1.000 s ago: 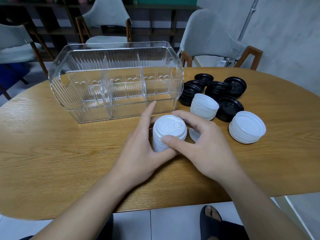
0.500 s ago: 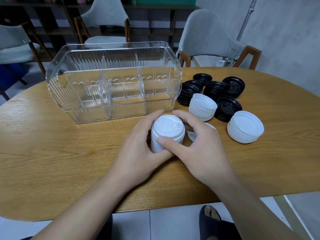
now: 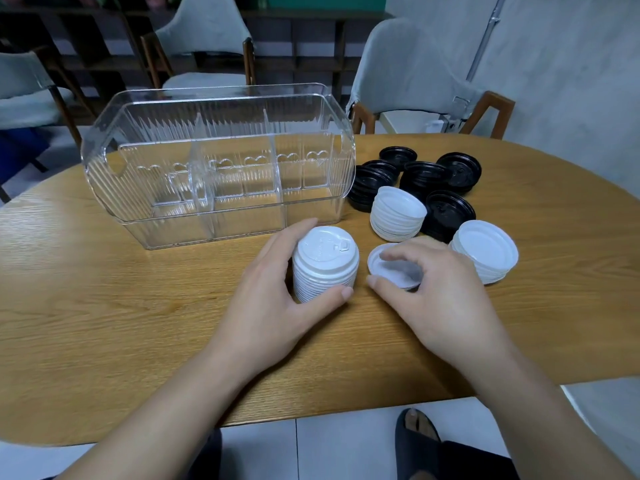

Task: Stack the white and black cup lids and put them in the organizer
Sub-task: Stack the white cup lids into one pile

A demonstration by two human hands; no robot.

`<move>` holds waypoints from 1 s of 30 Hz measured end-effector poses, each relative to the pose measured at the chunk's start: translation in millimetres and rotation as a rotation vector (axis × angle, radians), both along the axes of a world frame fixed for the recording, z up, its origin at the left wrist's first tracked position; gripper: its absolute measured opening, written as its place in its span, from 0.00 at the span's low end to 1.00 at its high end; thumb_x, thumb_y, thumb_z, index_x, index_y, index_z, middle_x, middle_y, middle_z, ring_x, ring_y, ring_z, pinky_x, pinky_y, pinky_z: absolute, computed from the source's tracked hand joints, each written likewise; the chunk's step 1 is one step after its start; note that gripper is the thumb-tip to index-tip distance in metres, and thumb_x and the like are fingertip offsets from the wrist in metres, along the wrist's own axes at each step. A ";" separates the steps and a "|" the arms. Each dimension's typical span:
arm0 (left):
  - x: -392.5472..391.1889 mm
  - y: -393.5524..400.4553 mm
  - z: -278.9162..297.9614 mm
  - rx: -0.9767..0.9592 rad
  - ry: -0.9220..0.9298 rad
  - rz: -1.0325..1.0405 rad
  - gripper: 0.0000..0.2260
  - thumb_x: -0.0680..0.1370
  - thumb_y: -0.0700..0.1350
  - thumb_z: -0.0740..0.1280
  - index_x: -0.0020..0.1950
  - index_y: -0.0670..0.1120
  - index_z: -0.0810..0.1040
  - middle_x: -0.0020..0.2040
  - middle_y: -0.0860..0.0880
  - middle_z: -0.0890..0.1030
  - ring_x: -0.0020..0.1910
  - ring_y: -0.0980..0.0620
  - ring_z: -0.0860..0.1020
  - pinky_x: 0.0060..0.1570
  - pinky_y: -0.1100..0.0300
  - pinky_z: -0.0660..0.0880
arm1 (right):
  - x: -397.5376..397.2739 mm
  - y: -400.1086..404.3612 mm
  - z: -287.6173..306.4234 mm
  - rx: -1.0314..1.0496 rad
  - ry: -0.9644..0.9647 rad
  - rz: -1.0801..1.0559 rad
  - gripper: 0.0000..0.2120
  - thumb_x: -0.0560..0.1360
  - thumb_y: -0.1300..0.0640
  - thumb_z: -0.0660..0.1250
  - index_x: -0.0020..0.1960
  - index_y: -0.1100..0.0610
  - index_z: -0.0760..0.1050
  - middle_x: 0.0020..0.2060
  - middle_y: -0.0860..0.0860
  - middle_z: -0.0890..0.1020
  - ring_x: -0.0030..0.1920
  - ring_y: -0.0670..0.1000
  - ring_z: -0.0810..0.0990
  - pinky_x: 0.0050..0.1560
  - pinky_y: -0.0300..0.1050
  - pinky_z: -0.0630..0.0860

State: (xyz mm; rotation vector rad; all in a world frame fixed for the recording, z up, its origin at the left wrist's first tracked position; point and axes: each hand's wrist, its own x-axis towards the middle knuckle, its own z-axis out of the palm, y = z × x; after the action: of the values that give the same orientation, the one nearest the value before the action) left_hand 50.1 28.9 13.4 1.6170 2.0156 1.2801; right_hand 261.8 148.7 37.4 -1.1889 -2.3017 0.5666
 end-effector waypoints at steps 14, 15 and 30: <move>-0.2 -0.6 0.3 0.001 -0.015 -0.006 0.40 0.74 0.62 0.82 0.83 0.59 0.71 0.75 0.65 0.77 0.76 0.63 0.74 0.75 0.58 0.72 | -1.0 -2.1 2.2 0.003 0.033 -0.020 0.11 0.78 0.47 0.79 0.39 0.47 0.82 0.42 0.40 0.82 0.49 0.44 0.80 0.61 0.54 0.76; -0.2 -0.5 0.4 0.000 -0.016 -0.004 0.40 0.74 0.62 0.82 0.83 0.59 0.71 0.75 0.65 0.77 0.76 0.63 0.74 0.76 0.58 0.72 | -1.5 -3.5 4.1 0.002 0.089 -0.025 0.11 0.78 0.47 0.79 0.40 0.47 0.82 0.42 0.41 0.82 0.48 0.43 0.80 0.58 0.51 0.77; -1.1 -1.1 1.4 0.016 -0.011 -0.020 0.40 0.75 0.61 0.83 0.83 0.58 0.71 0.76 0.64 0.77 0.77 0.62 0.74 0.76 0.60 0.71 | -11.8 -4.3 24.6 -0.442 1.051 -0.040 0.12 0.88 0.54 0.68 0.62 0.63 0.82 0.50 0.56 0.89 0.49 0.52 0.86 0.60 0.58 0.84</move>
State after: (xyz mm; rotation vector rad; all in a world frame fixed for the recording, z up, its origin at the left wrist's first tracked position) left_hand 49.0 27.7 14.9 1.6301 1.9825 1.2986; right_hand 250.0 144.4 62.0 -0.7848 -1.2782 1.3392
